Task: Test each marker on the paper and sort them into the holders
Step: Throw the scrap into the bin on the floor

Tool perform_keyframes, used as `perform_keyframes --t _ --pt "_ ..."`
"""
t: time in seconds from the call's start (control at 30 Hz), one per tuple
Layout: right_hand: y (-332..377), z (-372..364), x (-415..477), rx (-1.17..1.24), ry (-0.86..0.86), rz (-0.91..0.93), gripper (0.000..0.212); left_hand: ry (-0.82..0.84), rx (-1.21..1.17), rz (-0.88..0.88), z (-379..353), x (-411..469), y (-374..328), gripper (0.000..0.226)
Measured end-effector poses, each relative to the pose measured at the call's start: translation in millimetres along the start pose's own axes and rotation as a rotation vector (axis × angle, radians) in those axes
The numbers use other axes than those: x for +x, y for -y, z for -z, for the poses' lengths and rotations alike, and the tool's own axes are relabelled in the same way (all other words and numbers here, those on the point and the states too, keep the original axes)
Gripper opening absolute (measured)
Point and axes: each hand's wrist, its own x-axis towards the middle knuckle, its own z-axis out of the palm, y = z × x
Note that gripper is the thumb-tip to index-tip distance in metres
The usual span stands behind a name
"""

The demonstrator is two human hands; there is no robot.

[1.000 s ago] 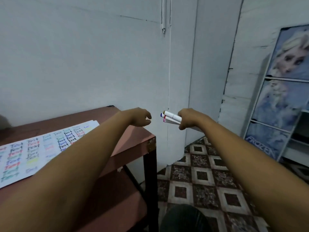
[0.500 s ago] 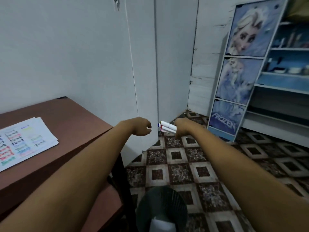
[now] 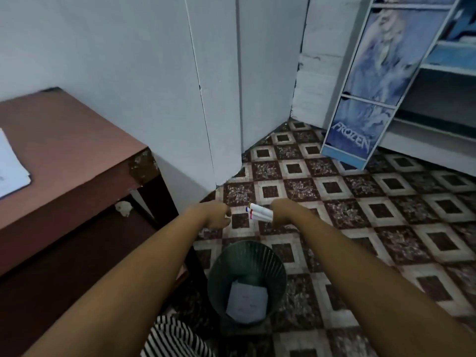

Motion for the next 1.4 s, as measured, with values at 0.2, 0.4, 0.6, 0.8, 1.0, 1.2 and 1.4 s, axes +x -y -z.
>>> perform_keyframes --t 0.2,0.4,0.6,0.8,1.0,1.2,1.4 --pt "10 -59 28 0.008 0.112 0.012 0.021 0.150 -0.056 0.012 -64 18 7 0.037" --pt "24 -110 45 0.048 0.222 -0.013 0.024 0.261 -0.106 0.009 -105 27 11 0.037" --pt "33 -129 50 0.040 0.295 0.022 0.020 0.270 -0.108 -0.025 -119 29 12 0.036" --pt "34 -125 55 0.132 0.208 0.078 0.011 0.294 -0.144 0.001 -121 34 18 0.038" --pt "27 -110 56 0.200 0.155 0.077 0.012 0.259 -0.145 0.009 -102 36 7 0.037" --pt "18 -76 43 0.221 0.143 0.101 0.019 0.174 -0.126 0.007 -75 42 0 0.036" --pt "3 -29 32 0.242 0.045 0.103 0.024 0.049 -0.080 0.019 -31 40 -5 0.034"
